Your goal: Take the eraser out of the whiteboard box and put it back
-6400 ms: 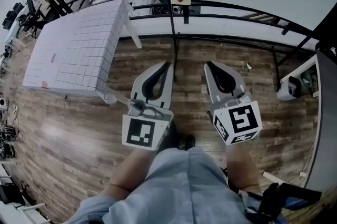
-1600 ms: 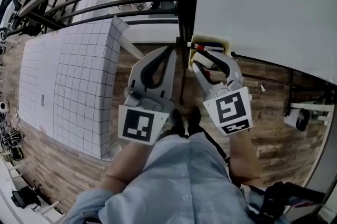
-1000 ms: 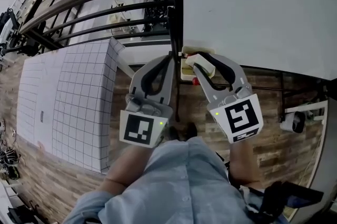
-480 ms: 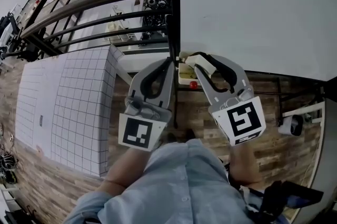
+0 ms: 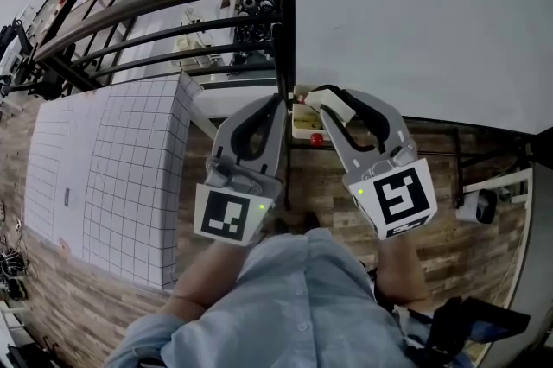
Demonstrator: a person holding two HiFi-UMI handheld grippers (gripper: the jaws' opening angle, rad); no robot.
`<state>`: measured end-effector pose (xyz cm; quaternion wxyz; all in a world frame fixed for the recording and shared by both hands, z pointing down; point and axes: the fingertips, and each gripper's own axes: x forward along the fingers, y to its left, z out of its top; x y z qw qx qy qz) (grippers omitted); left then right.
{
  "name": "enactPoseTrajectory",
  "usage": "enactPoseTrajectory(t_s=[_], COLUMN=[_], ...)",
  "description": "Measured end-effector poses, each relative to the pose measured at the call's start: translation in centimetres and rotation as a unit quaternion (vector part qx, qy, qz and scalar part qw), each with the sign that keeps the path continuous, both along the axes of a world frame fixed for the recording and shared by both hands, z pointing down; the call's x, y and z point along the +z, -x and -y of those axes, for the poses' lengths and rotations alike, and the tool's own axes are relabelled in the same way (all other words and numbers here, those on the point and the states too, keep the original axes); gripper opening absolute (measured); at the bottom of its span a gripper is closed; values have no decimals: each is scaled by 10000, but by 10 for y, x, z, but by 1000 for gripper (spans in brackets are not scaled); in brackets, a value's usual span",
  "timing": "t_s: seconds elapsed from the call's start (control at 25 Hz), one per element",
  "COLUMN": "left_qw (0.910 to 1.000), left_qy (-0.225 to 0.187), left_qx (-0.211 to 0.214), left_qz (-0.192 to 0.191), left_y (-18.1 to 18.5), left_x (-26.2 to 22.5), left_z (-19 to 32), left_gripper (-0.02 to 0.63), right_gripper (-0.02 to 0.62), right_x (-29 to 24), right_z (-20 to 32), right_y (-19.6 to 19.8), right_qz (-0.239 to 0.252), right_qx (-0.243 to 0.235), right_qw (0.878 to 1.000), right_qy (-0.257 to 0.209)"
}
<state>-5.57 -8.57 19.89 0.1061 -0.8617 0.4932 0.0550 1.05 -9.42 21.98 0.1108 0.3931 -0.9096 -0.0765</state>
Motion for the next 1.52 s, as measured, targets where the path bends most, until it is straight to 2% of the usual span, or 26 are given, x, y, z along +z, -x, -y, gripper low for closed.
enactPoseTrajectory(t_s=[0.48, 1.2, 1.52], left_qw=[9998, 9982, 9970], left_qy=[175, 598, 771], left_qx=[20, -28, -35], left_qz=[-3, 25, 46], left_y=[-3, 4, 11], left_x=[11, 44, 61], left_z=[9, 40, 58], left_gripper=[-2, -2, -2], right_gripper=[129, 129, 126], right_x=[18, 72, 72], right_z=[10, 32, 35], right_y=[-2, 9, 16], right_qz=[-32, -144, -87], right_qx=[39, -154, -311], right_qw=[9997, 9960, 9956], right_qy=[229, 868, 876])
